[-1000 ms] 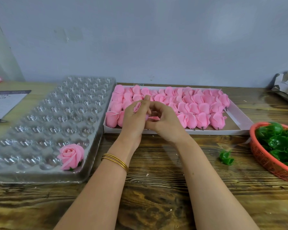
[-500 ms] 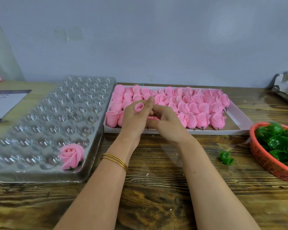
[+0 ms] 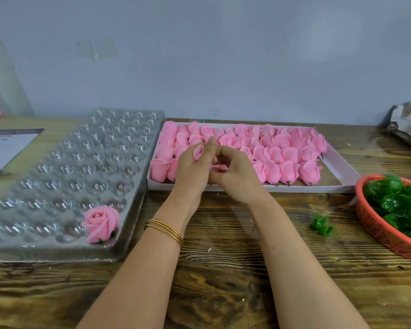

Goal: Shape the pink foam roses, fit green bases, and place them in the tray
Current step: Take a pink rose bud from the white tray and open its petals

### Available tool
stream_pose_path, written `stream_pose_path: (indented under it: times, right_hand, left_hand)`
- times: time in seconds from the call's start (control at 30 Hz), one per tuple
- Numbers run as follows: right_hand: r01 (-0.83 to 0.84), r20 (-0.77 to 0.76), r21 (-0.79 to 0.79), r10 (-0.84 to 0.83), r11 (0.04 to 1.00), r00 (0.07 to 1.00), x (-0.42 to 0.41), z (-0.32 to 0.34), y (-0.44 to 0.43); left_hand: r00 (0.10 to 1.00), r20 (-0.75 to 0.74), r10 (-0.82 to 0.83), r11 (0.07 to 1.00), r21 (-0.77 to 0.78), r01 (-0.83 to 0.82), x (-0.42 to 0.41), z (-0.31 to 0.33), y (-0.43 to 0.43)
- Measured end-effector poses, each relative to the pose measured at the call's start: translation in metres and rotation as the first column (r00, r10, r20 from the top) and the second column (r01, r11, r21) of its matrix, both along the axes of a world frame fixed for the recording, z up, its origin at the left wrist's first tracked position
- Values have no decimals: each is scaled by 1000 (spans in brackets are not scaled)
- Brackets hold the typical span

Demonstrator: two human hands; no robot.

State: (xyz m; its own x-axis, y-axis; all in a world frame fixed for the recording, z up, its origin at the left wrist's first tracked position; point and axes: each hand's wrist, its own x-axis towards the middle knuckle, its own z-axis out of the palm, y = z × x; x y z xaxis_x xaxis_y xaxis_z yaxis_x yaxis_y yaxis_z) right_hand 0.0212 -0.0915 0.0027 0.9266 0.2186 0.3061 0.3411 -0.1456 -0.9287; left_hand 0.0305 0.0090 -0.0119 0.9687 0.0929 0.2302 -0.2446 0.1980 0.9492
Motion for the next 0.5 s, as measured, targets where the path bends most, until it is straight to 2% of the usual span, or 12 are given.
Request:
stream_pose_path:
  times: [0.13, 0.37, 0.5]
  right_hand:
    - [-69, -33, 38, 70, 997, 997, -2, 0, -2]
    - [-93, -78, 36, 95, 995, 992, -6, 3, -2]
    - [-60, -87, 27, 62, 998, 994, -6, 5, -2]
  left_hand:
    - [999, 33, -12, 996, 85, 10, -2, 0, 3]
    - [998, 57, 0, 997, 82, -4, -1, -2, 4]
    - [1000, -3, 15, 1000, 22, -15, 0, -2, 4]
